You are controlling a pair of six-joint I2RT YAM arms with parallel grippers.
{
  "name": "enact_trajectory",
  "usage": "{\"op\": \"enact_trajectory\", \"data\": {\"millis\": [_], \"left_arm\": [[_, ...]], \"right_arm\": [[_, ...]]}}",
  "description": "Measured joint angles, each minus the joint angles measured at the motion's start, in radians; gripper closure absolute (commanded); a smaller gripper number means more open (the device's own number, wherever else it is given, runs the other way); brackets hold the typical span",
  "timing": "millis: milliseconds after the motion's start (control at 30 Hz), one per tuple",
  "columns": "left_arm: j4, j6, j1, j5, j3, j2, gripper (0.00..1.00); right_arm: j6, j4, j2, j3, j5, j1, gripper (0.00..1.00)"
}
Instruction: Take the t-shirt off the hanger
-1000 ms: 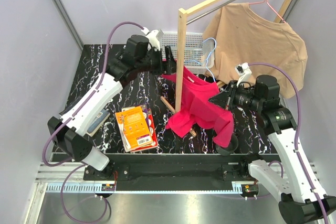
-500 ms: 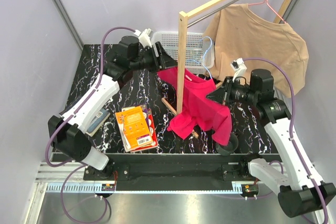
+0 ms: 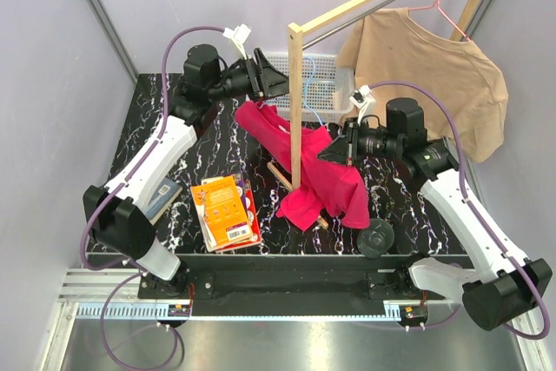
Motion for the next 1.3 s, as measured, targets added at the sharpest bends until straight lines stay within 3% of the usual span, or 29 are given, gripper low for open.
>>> {"op": "enact_trajectory", "data": {"millis": [267,567,700,800,833,867,933,1067,1100,1133,1200,1300], "left_arm": [[-0.010,0.068,0.000,0.013,0.012,0.008,0.32],[-0.013,0.112,-0.028,0.013,0.074,0.090,0.37],[-0.016,0.126,-0.046,0.008,0.077,0.098,0.51],[-0.037,0.148,-0.052,-0.011,0.079,0.098,0.76],[-0.046,0.157,-0.052,-0.020,0.079,0.098,0.89],[-0.058,0.163,-0.050,-0.029,0.080,0.098,0.93],[-0.071,0.189,-0.047,-0.037,0.080,0.098,1.00],[-0.094,0.216,-0.047,-0.037,0.095,0.098,1.00],[-0.099,0.216,-0.047,-0.038,0.100,0.098,1.00],[-0.104,0.216,-0.048,-0.041,0.104,0.098,1.00],[-0.111,0.216,-0.050,-0.048,0.109,0.098,1.00],[-0.112,0.217,-0.057,-0.079,0.109,0.098,1.00]], "right_arm": [[-0.002,0.002,0.015,0.011,0.019,0.035,1.00],[-0.011,0.000,0.049,0.042,0.016,0.052,1.00],[-0.016,0.000,0.059,0.053,0.016,0.056,1.00],[-0.018,-0.001,0.060,0.053,0.016,0.057,0.99],[-0.021,-0.001,0.060,0.053,0.016,0.058,0.96],[-0.024,-0.001,0.060,0.053,0.018,0.058,0.91],[-0.027,0.004,0.060,0.054,0.026,0.058,0.90],[-0.032,-0.014,0.059,0.055,0.068,0.057,0.56],[-0.036,-0.021,0.059,0.058,0.082,0.057,0.36],[-0.040,-0.029,0.059,0.065,0.099,0.058,0.26],[-0.048,-0.050,0.059,0.085,0.127,0.060,0.15],[-0.061,-0.081,0.053,0.117,0.180,0.064,0.07]]}}
